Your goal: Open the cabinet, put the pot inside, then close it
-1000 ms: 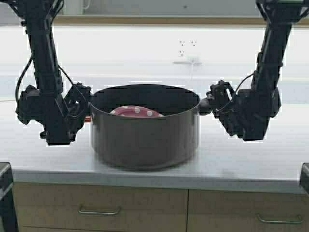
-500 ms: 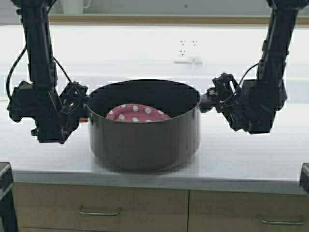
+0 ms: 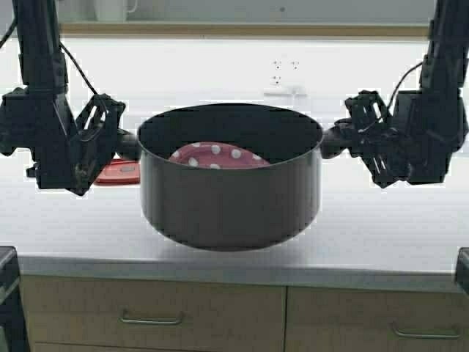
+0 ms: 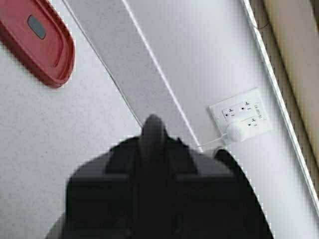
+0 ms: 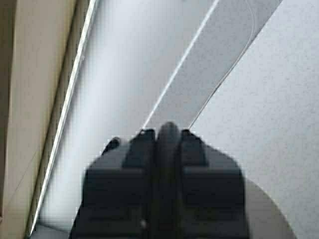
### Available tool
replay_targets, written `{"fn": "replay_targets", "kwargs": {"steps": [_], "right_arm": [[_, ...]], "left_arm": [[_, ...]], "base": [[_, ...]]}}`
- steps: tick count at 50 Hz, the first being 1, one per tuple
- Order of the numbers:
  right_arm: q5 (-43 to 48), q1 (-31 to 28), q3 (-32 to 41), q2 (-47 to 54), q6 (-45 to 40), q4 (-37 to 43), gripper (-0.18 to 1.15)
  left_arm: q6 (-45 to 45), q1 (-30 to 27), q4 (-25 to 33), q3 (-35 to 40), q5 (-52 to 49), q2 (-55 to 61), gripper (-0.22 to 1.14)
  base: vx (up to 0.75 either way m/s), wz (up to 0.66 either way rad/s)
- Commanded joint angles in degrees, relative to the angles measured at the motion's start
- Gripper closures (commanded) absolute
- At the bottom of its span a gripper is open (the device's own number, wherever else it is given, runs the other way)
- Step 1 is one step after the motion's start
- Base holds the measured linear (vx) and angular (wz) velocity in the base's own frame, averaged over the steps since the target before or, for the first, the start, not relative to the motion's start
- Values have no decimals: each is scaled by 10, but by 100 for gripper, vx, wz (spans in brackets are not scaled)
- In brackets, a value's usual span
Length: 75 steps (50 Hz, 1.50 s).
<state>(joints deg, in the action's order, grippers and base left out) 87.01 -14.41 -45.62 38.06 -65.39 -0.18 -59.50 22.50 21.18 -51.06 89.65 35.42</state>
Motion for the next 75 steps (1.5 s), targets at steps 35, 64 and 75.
{"fn": "replay_targets", "kwargs": {"steps": [35, 64, 75], "right_arm": [[-10, -88, -88, -197, -22, 34, 90], [-200, -98, -101, -384, -29, 37, 90], [-272, -104, -86, -449, -28, 47, 90]], "left_arm": [[63, 56, 0, -40, -144, -262, 89], [112, 86, 33, 2, -335, -388, 89], [143, 105, 56, 47, -388, -417, 89]], "base": [[-3, 0], [-2, 0], [0, 0]]}}
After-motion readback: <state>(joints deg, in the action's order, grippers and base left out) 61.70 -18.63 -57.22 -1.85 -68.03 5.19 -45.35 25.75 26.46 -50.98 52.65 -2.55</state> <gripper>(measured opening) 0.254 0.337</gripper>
